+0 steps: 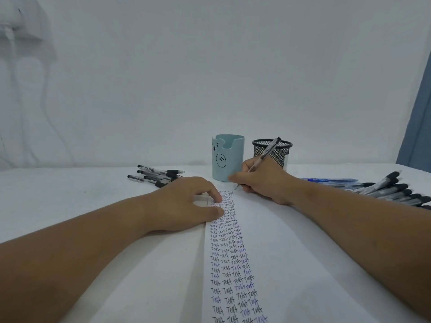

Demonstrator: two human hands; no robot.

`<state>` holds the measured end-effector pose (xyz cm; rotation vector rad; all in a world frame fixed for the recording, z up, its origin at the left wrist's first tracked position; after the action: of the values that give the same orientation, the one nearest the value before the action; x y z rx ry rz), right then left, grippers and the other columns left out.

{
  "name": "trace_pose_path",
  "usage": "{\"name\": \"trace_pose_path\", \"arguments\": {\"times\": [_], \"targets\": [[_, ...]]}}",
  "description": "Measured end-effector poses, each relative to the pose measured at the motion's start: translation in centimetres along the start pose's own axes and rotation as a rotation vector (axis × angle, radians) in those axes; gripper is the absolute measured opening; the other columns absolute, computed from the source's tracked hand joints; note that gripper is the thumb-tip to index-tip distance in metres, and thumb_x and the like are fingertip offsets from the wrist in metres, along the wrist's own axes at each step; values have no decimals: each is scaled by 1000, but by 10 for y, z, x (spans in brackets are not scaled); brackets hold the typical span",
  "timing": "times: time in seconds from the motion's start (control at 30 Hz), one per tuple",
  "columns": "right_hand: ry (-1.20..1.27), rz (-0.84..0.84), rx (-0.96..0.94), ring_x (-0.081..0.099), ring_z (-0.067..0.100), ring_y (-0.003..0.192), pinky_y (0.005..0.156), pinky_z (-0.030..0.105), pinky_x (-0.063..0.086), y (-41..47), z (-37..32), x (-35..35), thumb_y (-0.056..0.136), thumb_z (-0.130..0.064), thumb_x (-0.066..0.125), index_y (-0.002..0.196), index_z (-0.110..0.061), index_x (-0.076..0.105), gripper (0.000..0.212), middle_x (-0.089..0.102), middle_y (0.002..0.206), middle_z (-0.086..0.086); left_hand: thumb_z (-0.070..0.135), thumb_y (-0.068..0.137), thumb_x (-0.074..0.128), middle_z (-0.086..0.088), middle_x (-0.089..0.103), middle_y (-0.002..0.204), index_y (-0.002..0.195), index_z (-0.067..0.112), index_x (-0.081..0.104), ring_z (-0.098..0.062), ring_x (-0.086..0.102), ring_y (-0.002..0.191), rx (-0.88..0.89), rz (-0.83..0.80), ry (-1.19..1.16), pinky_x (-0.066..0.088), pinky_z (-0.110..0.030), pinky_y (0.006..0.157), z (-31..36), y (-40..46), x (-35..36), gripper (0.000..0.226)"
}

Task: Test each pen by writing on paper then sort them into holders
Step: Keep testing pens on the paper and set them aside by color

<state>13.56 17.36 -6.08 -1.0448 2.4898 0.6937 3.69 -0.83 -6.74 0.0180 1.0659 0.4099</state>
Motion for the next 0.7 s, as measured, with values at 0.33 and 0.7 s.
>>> {"name": "trace_pose_path", "arguments": {"times": [0.33,0.7], "targets": [[-96,5,-5,49,13,51,52,23,38,1,0,2,81,-16,72,55,-19,48,37,62,53,0,52,86,71,27,57,118,104,43,66,12,45,114,28,0,-1,36,-20,95,-6,2,2,21],[-89,-3,-17,50,13,51,48,19,38,-1,-1,3,83,-15,72,55,-19,47,38,62,53,1,55,87,67,29,55,122,107,45,64,8,44,122,30,-12,34,35,-25,106,-5,1,2,23]]}}
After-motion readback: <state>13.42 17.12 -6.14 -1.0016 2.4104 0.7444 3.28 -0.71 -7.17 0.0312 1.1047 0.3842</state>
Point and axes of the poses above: each hand's wrist, its own y-axis towards the middle knuckle, its own x-axis out of the palm, z = x × y, the point moved 4 cm from there along y, towards the middle knuckle
